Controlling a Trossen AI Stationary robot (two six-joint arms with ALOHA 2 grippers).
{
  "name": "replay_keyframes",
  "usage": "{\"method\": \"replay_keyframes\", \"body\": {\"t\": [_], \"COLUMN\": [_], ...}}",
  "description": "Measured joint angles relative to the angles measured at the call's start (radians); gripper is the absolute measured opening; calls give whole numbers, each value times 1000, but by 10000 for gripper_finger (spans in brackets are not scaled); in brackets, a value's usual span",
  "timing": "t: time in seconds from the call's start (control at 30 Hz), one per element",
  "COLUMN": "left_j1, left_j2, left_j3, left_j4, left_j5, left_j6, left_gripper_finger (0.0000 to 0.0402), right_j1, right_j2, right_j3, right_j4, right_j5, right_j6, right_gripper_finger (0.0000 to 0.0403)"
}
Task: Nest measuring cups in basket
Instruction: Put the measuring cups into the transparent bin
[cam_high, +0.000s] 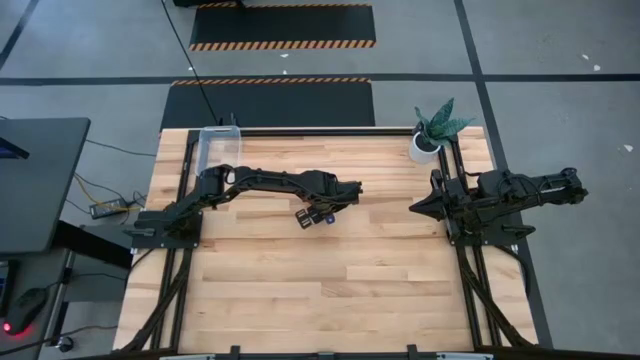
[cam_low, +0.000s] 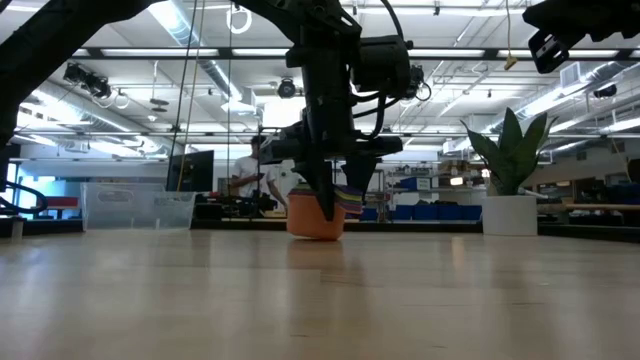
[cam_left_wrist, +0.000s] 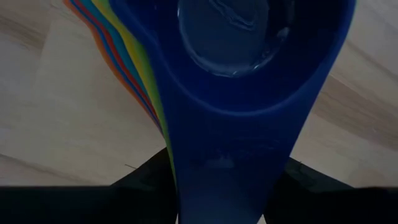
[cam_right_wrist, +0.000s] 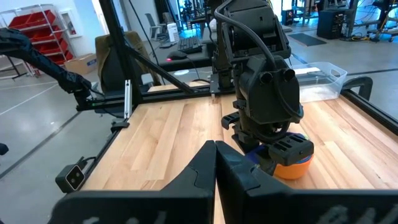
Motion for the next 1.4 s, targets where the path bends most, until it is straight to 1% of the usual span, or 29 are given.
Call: {"method": "replay_keyframes", "body": {"t": [0.17,0.3,0.53,0.93,1.4], "left_j1": [0,0,0,-2,-5], "left_j2": [0,0,0,0,0], "left_j3": [0,0,0,0,0], "left_j4": [0,6,5,-1,-3], "left_j5": [-2,-31,-68,-68,-68], "left_j6": [122,193,196,183,182], "left_gripper_finger": [174,174,174,173,157], "right_j1": [0,0,0,0,0], "right_j2": [0,0,0,0,0], "right_j3": [0,0,0,0,0], "right_j4": [0,0,0,0,0], "right_j5": [0,0,0,0,0], "right_j6": [0,0,0,0,0], "right_gripper_finger": [16,16,16,16,16]}}
